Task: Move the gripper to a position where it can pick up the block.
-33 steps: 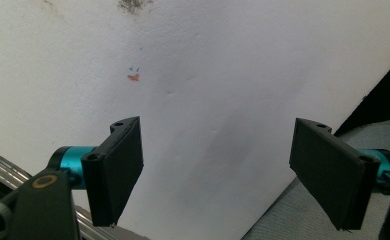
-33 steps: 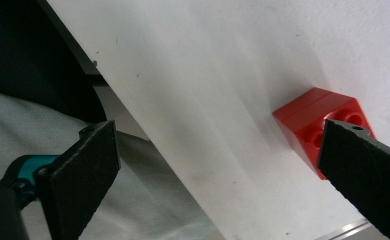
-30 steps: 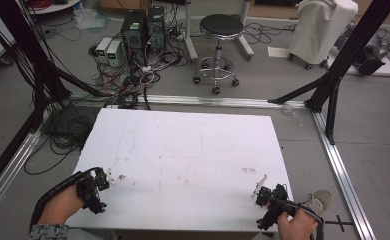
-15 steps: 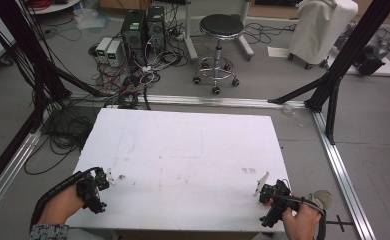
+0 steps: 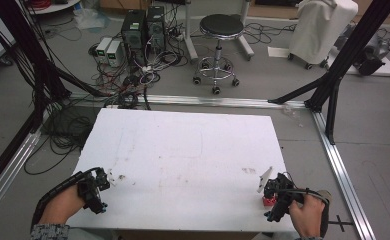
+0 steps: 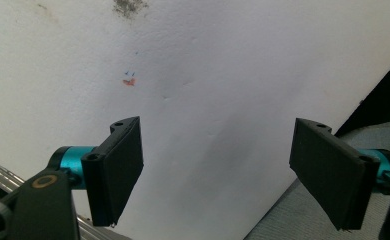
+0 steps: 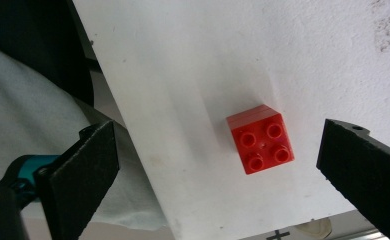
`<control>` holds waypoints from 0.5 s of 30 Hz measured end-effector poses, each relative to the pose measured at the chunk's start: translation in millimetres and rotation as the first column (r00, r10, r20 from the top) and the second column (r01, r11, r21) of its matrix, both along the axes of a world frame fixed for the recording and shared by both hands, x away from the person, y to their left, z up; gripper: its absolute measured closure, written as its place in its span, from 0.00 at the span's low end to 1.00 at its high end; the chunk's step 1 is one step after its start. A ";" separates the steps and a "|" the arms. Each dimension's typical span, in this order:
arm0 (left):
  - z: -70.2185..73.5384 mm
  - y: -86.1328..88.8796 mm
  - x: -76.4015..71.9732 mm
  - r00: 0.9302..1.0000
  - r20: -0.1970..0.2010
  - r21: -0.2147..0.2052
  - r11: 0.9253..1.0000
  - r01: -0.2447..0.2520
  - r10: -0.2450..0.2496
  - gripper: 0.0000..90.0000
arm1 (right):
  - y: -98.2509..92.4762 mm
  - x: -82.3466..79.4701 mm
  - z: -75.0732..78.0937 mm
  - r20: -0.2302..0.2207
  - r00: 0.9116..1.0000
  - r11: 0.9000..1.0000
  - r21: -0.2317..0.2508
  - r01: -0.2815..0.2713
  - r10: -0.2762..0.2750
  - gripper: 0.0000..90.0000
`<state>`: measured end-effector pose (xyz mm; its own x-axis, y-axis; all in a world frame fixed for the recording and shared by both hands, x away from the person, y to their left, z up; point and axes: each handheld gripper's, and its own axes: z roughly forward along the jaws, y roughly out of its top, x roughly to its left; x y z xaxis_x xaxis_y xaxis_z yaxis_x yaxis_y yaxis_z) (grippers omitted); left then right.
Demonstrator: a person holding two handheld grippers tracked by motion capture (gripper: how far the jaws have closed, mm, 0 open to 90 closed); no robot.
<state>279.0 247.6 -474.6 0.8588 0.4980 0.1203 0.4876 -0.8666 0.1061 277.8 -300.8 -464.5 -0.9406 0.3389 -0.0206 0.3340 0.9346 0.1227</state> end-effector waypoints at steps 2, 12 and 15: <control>-0.7 0.0 0.0 1.000 0.002 -0.002 1.000 0.000 0.000 0.24 | -1.2 1.8 0.6 0.000 1.000 1.000 -0.002 -0.013 0.013 0.03; -0.5 2.1 0.7 1.000 0.002 0.002 1.000 -0.003 0.003 0.24 | -5.6 14.1 3.0 -0.010 0.995 0.995 -0.001 -0.099 0.099 0.03; -1.0 2.2 0.5 1.000 0.003 0.001 1.000 -0.006 0.006 0.24 | -5.6 16.3 3.3 -0.017 0.994 0.994 -0.003 -0.112 0.111 0.03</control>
<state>279.5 249.8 -475.6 0.8552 0.5034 0.1232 0.4929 -0.8635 0.1065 294.0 -306.4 -461.1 -0.9728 0.2318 -0.0056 0.2296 0.9666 0.1139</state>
